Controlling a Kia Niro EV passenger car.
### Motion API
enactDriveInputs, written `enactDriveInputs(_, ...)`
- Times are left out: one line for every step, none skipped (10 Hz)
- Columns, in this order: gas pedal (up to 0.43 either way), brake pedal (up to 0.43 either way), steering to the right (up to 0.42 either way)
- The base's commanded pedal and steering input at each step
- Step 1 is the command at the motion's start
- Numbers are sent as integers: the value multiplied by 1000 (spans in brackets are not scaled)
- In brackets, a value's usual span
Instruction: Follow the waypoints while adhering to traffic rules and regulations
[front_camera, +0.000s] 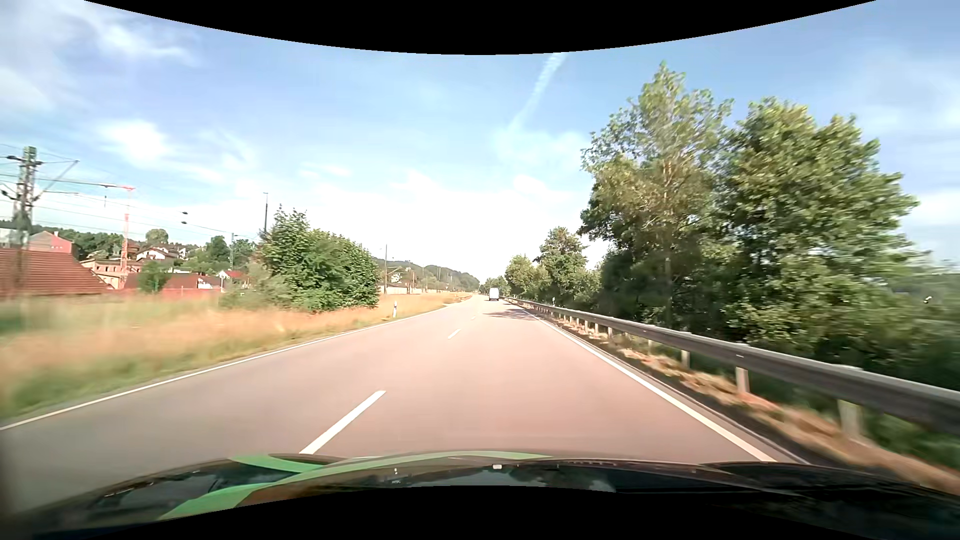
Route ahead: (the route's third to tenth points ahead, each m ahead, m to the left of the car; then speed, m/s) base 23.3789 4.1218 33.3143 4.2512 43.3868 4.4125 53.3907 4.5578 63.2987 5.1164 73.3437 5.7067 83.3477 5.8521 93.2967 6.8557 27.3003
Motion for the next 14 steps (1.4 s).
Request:
enactDriveInputs(197,0,-4)
enactDriveInputs(197,0,-4)
enactDriveInputs(197,0,-4)
enactDriveInputs(197,0,-4)
enactDriveInputs(197,0,-4)
enactDriveInputs(197,0,-4)
enactDriveInputs(197,0,-4)
enactDriveInputs(197,0,-4)
enactDriveInputs(197,0,-4)
enactDriveInputs(197,0,-3)
enactDriveInputs(197,0,-4)
enactDriveInputs(197,0,-4)
enactDriveInputs(197,0,-4)
enactDriveInputs(197,0,-4)
